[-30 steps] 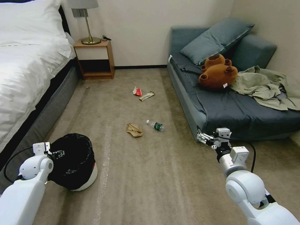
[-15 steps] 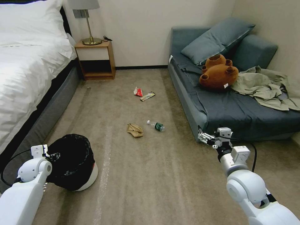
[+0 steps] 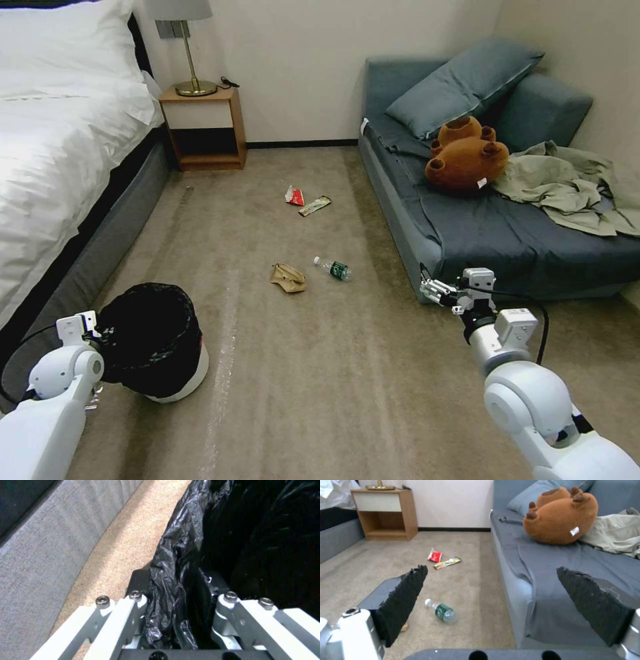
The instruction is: Pick up the trash bin, then pick up the garbage on the floor and place it into the trash bin.
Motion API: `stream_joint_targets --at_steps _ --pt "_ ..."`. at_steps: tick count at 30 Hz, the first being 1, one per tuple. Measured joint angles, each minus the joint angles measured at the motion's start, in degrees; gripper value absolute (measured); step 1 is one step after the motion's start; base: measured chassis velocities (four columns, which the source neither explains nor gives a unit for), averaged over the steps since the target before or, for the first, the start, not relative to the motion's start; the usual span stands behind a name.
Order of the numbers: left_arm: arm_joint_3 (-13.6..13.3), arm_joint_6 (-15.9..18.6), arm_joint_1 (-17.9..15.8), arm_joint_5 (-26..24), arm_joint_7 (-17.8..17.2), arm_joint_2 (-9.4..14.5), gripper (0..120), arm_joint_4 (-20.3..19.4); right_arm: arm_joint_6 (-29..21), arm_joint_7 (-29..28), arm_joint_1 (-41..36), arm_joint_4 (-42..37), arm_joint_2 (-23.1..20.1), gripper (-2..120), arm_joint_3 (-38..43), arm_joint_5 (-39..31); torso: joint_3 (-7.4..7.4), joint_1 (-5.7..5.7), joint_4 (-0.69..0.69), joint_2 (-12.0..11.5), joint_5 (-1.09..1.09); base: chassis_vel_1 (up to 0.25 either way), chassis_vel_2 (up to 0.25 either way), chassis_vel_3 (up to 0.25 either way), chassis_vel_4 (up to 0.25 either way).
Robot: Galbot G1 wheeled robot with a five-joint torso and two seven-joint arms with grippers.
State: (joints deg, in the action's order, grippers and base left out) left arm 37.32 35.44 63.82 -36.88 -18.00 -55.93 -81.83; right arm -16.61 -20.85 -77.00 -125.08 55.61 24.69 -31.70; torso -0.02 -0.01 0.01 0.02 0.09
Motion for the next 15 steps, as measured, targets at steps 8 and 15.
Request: stream_joint_targets --at_steps 8,15 --pt "0.4 -2.4 0.2 0.3 1.6 -1.1 24 -0.8 -0.1 -0.4 -1.4 -0.2 -0.3 100 1.4 -0.3 0.01 0.0 0.05 0.0 -0.08 0.0 0.0 0.0 0.0" --pt "1.9 -4.9 0.5 -0.6 3.6 -1.2 19 -3.3 -0.5 0.2 -2.4 0.8 0.4 100 0.4 -0.2 0.05 0.01 -0.03 0.0 -0.28 0.0 0.0 0.0 0.0"
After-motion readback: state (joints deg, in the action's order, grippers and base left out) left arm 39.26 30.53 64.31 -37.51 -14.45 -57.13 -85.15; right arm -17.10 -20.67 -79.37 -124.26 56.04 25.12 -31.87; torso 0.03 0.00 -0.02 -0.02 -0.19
